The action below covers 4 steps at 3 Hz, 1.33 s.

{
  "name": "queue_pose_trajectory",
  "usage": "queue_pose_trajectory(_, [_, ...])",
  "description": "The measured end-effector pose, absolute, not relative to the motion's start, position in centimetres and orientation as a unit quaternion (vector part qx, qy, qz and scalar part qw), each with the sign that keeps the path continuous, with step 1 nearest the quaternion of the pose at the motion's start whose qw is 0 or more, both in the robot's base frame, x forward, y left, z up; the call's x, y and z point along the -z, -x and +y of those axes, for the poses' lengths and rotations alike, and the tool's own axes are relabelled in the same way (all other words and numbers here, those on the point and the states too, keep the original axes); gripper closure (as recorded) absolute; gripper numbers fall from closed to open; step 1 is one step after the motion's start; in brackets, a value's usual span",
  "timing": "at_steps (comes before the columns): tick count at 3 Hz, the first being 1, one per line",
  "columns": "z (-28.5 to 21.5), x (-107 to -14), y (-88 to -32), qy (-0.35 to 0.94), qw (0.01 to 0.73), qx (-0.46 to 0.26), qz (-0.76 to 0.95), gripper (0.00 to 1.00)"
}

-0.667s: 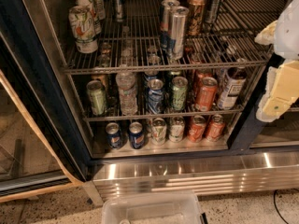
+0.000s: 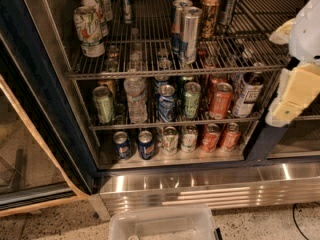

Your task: Pick 7up can from top shelf of fridge

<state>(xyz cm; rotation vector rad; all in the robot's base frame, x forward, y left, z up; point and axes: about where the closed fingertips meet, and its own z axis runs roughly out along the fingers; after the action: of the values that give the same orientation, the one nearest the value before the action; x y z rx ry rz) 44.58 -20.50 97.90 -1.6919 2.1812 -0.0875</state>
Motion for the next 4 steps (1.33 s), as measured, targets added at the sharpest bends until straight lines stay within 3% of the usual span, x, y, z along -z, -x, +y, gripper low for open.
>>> queue_pose_trajectory(4, [-15.1,-98.3,-51.2,0.453,0.478,-0.077,0.749,0.0])
